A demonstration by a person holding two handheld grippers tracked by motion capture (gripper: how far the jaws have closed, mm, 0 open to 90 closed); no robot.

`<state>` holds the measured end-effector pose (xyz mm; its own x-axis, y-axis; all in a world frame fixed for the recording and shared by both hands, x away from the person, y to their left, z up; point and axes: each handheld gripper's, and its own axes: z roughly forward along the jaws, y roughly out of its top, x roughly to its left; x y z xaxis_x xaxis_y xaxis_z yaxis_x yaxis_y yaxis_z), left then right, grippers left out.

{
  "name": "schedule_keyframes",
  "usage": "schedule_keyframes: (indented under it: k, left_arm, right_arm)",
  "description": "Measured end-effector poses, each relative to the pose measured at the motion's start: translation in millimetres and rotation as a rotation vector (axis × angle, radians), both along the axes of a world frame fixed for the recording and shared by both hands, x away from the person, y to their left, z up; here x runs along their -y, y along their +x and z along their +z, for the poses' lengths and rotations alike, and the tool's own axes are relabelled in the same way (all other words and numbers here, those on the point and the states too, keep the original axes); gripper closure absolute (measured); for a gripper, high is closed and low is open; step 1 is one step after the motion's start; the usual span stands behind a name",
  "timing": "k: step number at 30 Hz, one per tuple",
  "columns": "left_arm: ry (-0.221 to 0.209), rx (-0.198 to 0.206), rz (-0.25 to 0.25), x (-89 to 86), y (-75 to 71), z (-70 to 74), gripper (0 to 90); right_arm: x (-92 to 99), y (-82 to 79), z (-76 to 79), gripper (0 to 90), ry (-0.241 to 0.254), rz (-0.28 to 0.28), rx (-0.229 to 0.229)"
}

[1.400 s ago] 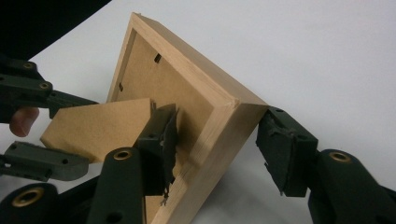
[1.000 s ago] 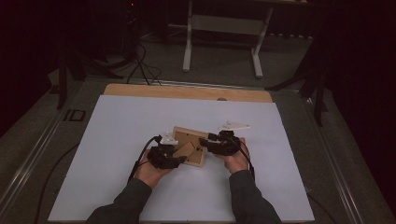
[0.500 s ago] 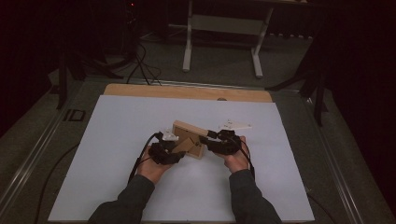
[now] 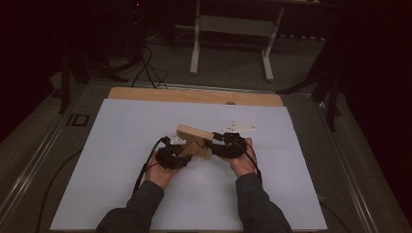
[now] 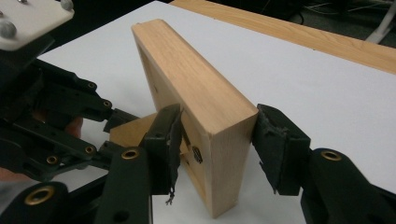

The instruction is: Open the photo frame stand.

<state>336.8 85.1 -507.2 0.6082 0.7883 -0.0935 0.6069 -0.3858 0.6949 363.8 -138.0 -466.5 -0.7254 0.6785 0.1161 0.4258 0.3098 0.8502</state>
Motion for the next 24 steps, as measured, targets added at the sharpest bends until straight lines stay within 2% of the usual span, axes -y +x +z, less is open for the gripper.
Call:
schedule_keyframes:
  k: [2,7,10,14,17,24]
  left_arm:
    - [0.0,0.001,-0.002,0.1,-0.5,-0.4,60.8]
    - [-0.063,-0.012,-0.016,-3.9,-2.1,-1.2,56.4]
    - [-0.092,-0.023,-0.024,-7.9,-3.3,-0.5,55.7]
    - [-0.151,-0.048,-0.036,-12.8,-3.8,-2.5,55.5]
    - [-0.17,-0.056,-0.041,-15.1,-5.2,-4.3,55.5]
    - [-0.182,-0.069,-0.067,-17.7,-9.3,-6.3,55.2]
  right_arm:
    - [-1.0,-0.9,0.2,51.2,-0.002,0.013,0.001]
    - [-1.3,-2.6,-0.2,50.6,-0.001,0.027,-0.003]
    - [-0.6,-2.0,-0.4,50.4,0.005,0.034,-0.01]
    - [-0.9,-2.0,-1.7,49.3,0.001,0.044,-0.025]
    - [-1.1,-3.1,-2.9,48.4,0.002,0.054,-0.035]
    - [-0.7,-6.5,-2.8,47.5,-0.002,0.075,-0.043]
